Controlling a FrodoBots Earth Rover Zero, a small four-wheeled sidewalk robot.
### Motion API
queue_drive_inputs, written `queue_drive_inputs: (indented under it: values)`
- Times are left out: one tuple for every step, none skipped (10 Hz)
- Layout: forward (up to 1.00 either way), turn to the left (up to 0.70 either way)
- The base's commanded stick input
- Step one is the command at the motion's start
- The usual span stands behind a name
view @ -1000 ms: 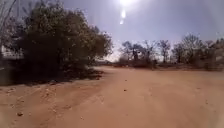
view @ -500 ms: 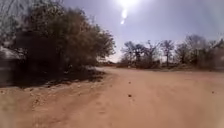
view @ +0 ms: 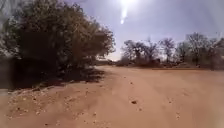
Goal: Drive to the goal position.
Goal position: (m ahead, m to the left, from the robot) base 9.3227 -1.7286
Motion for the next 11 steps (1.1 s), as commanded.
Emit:
queue_drive_inputs:
  values:
    - [0.85,0.00]
    - [0.85,0.00]
    - [0.85,0.00]
    - [0.85,0.00]
    - [0.85,0.00]
    - [0.85,0.00]
    - [0.85,0.00]
    - [0.85,0.00]
    - [0.85,0.00]
    - [0.85,0.00]
    - [0.85,0.00]
